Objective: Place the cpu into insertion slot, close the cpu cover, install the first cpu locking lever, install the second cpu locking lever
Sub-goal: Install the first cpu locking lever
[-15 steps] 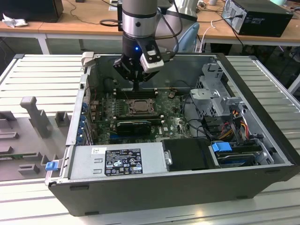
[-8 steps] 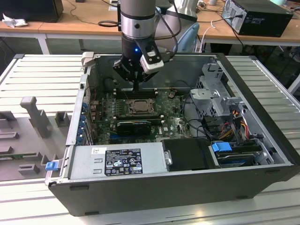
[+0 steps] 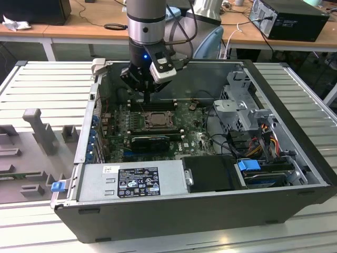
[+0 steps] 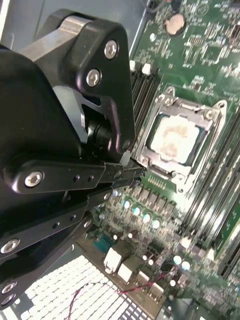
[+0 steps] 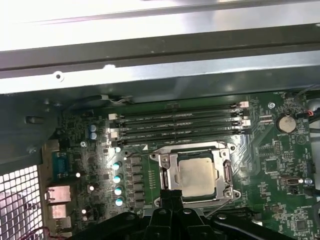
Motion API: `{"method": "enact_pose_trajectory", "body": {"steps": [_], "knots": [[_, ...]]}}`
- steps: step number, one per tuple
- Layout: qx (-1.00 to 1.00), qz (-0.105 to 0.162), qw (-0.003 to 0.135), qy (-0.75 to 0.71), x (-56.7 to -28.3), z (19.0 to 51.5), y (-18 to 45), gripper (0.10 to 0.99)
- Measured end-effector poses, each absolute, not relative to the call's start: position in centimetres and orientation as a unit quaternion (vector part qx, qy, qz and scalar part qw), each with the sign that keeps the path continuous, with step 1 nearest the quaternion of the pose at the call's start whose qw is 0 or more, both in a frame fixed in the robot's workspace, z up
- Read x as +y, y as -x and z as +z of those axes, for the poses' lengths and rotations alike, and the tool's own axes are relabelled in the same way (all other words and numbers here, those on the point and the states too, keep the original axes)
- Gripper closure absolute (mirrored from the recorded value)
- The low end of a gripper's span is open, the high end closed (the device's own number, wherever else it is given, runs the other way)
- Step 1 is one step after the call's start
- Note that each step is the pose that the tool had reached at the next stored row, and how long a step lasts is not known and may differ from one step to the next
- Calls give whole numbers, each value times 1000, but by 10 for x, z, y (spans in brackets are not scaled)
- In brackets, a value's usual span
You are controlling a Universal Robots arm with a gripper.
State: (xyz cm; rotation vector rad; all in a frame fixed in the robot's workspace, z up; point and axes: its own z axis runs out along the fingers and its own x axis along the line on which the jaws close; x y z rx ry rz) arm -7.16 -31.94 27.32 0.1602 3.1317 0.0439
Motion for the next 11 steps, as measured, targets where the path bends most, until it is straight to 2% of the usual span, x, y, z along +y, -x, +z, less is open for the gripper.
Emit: {"method": "enact_pose_trajectory", "body": {"steps": [11], "knots": [[999, 14, 3, -50, -319, 273, 82, 980]]}}
